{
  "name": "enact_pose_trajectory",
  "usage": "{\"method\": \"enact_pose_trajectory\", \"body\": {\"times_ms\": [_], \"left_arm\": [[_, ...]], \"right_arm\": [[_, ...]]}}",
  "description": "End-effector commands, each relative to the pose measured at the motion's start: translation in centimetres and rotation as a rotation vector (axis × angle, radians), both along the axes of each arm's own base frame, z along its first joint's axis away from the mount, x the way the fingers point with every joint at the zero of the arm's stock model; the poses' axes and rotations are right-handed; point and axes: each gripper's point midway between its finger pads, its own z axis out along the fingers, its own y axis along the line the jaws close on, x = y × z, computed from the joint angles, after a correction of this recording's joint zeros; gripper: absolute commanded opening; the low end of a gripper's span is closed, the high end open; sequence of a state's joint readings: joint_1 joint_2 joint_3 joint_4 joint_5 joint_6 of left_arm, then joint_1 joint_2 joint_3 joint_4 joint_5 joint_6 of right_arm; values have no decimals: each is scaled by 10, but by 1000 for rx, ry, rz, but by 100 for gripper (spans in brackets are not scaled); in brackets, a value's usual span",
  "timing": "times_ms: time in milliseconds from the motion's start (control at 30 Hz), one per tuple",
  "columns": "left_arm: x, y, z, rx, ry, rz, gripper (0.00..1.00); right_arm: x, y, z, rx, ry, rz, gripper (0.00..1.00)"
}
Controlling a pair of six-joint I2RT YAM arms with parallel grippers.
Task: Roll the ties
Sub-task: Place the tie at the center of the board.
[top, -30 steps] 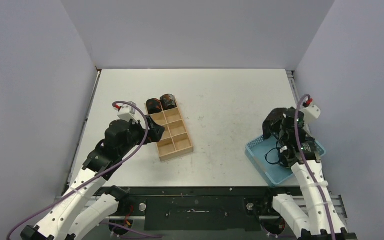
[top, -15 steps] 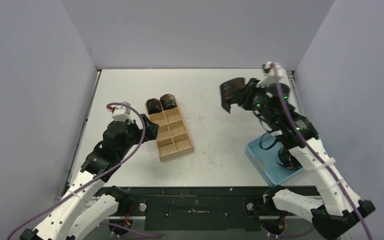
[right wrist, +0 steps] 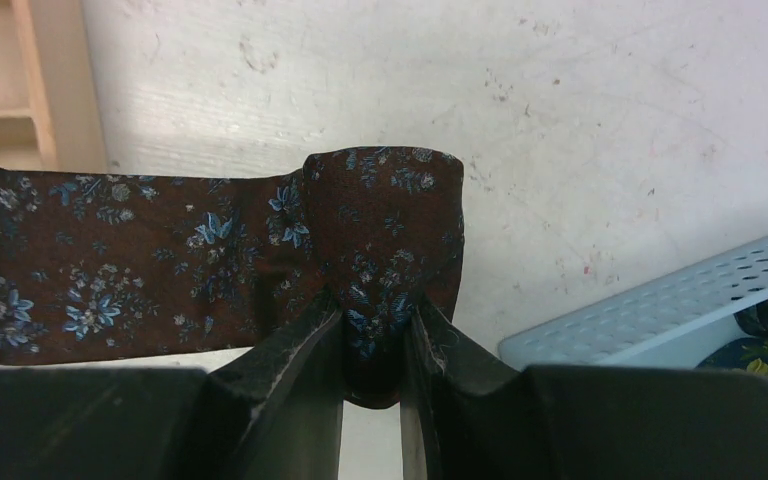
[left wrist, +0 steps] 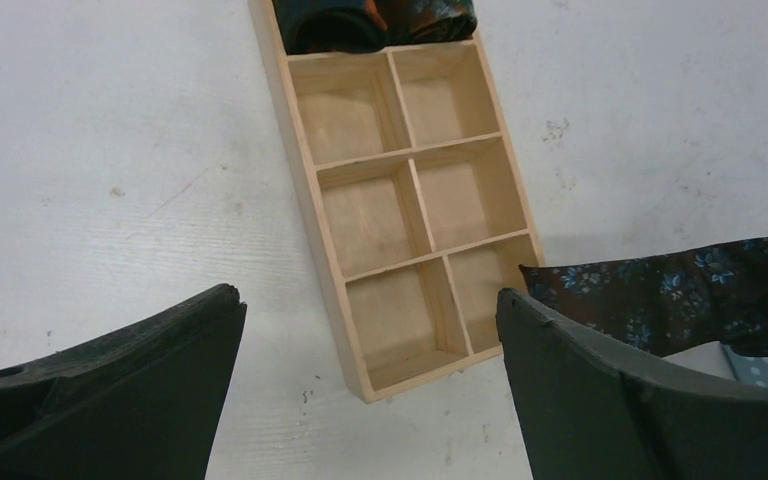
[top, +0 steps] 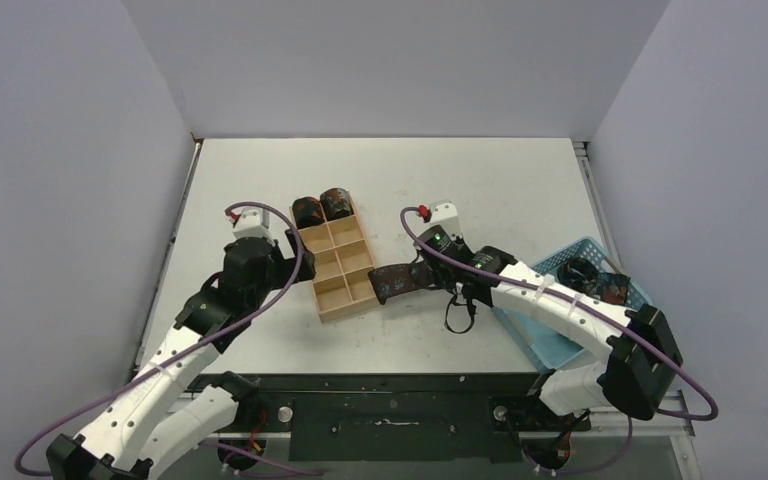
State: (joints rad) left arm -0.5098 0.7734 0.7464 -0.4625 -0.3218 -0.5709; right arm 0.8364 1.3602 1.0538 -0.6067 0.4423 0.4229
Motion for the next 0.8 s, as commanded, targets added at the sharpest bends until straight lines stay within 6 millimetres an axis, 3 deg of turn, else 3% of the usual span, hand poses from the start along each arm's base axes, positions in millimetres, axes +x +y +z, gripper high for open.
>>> {"method": "enact_pose_trajectory", "body": {"times_ms": [0,67,200,300,433,533,667,767], "left_arm": [[5,1,-3,26,36,21,97],[7,1,-14,35,77,37,97],[14,0,-48,88,201,63,100],[22,-2,-64,105,257,77,94],[36,-9,-80,107,295,85,92],[44,-17,-93,100,328,73,85],[53,-24,-110,97,363,74,76],[59,-23,-123,119,386,87,67]], "right_arm": [[8,0,9,10,-75,-27,5],[9,-9,16,-16,-104,-60,5],[9,-32,47,-13,-209,-137,5],[9,-34,68,33,-252,-120,5],[8,-31,78,75,-258,-108,5],[7,-19,71,126,-223,-37,5],[0,-1,39,183,-139,29,7],[-5,8,30,239,-121,69,43]]}}
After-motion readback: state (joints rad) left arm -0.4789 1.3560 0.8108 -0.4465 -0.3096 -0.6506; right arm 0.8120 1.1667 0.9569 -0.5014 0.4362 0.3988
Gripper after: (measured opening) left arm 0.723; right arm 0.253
